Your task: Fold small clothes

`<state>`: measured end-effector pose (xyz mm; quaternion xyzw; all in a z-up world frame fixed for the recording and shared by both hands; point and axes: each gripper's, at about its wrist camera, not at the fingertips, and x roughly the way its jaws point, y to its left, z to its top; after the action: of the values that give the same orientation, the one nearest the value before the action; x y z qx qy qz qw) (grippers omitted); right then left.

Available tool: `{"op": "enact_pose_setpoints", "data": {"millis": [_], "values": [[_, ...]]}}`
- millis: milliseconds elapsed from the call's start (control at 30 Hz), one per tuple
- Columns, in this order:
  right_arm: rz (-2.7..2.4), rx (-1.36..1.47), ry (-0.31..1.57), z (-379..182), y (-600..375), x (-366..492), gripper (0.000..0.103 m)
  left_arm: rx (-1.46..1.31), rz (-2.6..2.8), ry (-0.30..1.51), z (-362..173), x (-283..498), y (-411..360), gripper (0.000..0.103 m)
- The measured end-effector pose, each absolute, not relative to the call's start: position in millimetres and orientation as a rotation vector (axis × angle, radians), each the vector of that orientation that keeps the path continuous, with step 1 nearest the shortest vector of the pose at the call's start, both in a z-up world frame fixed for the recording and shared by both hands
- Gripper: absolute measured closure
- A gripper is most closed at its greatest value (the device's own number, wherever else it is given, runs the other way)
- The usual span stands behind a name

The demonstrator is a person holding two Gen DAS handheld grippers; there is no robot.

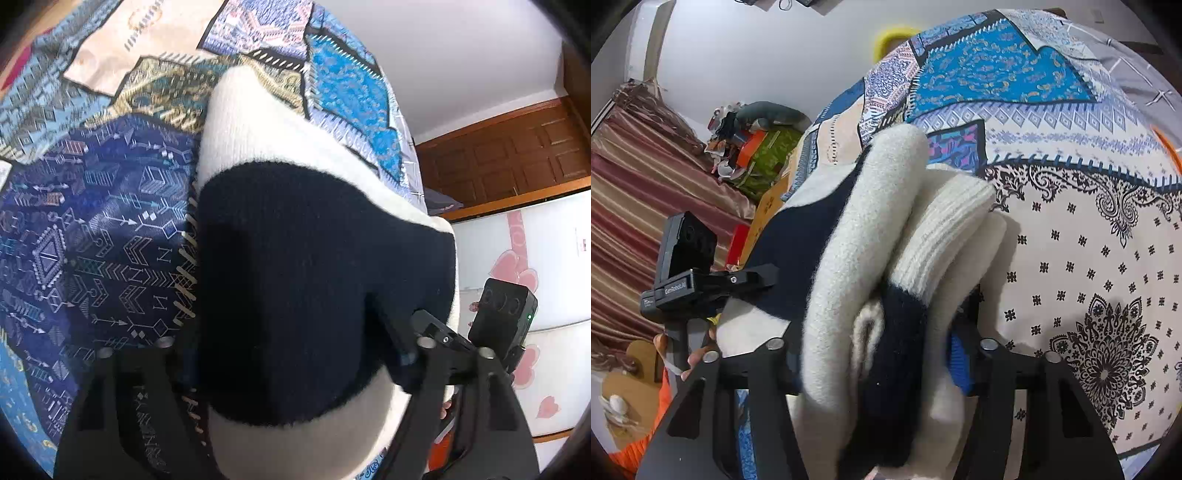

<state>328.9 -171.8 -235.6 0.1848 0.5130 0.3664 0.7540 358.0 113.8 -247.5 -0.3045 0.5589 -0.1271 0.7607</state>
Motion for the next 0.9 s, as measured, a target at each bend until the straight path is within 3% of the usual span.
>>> {"op": "enact_pose_setpoints", "data": {"millis": [133, 567, 900], "values": [[0.803, 0.389, 1.092, -220.9, -169.5, 324.6, 0.056, -0.629, -0.299, 1.161, -223.9, 350.5, 112.4, 0.044], [0.892, 0.312, 0.946, -148.6, -121.9, 309.6, 0.057, -0.556, -0.266, 0.975, -141.3, 296.9, 150.9, 0.046], [0.939, 0.264, 1.030, -175.7, -64.7, 307.0, 0.057, -0.611, -0.196, 1.023, -170.0, 262.1, 202.2, 0.046]]}}
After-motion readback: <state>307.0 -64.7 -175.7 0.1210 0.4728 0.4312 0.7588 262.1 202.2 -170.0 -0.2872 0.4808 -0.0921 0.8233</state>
